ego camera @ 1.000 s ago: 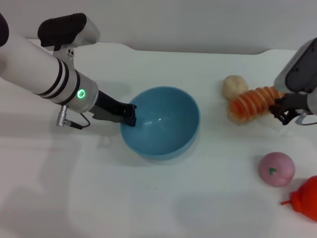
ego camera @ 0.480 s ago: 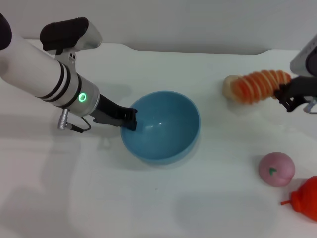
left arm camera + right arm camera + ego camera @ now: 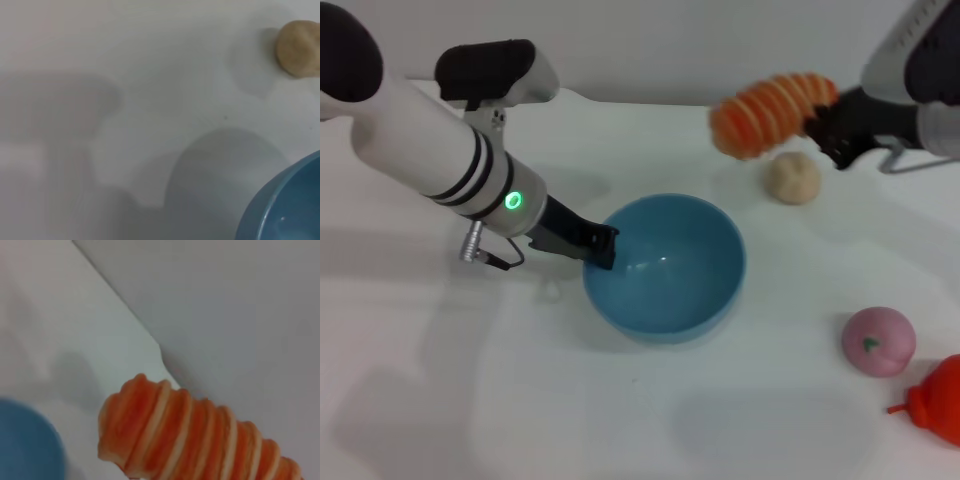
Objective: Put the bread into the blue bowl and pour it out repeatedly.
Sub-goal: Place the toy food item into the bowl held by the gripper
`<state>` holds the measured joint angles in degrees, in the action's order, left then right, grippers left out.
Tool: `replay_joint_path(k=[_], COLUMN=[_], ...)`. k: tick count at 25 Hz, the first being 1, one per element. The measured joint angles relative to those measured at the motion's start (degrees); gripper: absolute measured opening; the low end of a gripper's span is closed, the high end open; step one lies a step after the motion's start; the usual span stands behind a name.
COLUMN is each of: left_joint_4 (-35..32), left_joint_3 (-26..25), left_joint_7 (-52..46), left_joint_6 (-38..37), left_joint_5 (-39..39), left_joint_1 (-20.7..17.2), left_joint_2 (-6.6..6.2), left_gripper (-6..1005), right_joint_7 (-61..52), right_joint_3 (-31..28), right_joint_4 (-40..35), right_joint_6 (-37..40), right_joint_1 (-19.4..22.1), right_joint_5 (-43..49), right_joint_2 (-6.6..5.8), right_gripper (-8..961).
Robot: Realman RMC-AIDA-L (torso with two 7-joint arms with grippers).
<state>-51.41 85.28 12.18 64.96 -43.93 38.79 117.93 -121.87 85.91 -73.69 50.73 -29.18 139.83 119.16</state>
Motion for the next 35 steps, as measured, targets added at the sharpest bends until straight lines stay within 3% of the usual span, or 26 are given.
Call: replay_joint_path(k=[6, 11, 17, 25, 35], left_joint_4=[1.0, 2.8, 3.0, 3.0, 3.0], left_joint_3=[2.4, 2.5, 2.5, 1.8, 1.2], left_joint_7=[-0.6, -0.6, -0.6, -0.6, -0.2], left_joint_6=[-2.1, -3.2, -4.3, -5.9, -6.5], left_joint_5=[-0.3, -0.3, -0.3, -0.1, 0.2], left_joint_1=[2.3, 4.3, 4.6, 4.5, 4.7], left_joint_2=[0.31, 0.37, 0.34, 0.06, -0.04], left_gripper=[-1, -1, -1, -2, -1], right_joint_7=[0.2, 2.4, 4.3, 4.0, 1.0], right_joint_3=[4.9, 7.6, 10.5, 11.3, 11.8], right_joint_4=[-2.4, -2.6, -2.0, -1.0, 2.6], right_joint_6=[0.0, -0.3, -0.1, 0.2, -0.8], right_joint_1=[-0.3, -0.3, 0.8, 4.3, 5.6], right_joint_5=[-3.1, -12.1, -17.6, -22.0, -23.1], right_joint_2=[0.03, -0.01, 0.04, 0.06, -0.12], right_gripper=[100, 94, 92, 90, 90])
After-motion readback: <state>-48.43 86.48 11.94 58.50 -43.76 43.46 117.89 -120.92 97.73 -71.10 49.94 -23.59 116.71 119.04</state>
